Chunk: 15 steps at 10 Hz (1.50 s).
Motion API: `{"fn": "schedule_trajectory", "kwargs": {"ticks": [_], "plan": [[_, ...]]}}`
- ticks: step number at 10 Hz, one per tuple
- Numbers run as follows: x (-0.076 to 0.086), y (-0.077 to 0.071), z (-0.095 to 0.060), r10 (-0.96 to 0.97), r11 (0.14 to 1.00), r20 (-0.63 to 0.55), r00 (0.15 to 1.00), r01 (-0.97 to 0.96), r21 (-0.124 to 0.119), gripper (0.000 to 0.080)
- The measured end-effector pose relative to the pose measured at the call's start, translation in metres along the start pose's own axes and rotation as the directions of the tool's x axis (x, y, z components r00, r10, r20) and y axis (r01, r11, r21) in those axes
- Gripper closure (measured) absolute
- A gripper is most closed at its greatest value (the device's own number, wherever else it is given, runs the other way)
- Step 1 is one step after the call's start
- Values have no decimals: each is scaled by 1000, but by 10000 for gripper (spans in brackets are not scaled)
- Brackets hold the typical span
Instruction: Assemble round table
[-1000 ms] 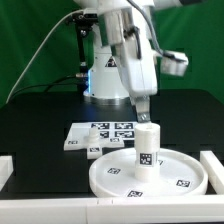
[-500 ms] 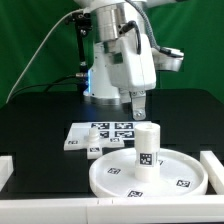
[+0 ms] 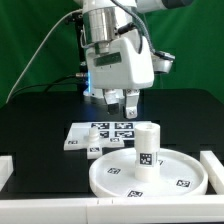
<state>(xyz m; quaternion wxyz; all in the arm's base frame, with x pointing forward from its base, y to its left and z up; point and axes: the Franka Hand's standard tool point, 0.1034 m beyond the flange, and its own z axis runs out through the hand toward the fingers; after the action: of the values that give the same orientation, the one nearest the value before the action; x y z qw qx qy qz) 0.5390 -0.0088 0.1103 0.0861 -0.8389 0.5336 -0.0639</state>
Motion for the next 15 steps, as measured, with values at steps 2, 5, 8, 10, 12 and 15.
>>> {"fn": "schedule_trajectory", "kwargs": {"ticks": [2, 5, 8, 10, 12, 15], "plan": [[2, 3, 1, -153, 988, -4, 988, 153, -1, 150], [21, 46, 5, -453, 891, 12, 892, 453, -41, 150], [20, 53, 7, -601, 798, 0, 799, 600, -64, 150], [23, 54, 7, -693, 719, 8, 721, 692, -70, 150], [24, 70, 10, -712, 696, 76, 698, 716, -56, 150], [23, 99, 10, -611, 767, 290, 737, 642, -16, 150]]}}
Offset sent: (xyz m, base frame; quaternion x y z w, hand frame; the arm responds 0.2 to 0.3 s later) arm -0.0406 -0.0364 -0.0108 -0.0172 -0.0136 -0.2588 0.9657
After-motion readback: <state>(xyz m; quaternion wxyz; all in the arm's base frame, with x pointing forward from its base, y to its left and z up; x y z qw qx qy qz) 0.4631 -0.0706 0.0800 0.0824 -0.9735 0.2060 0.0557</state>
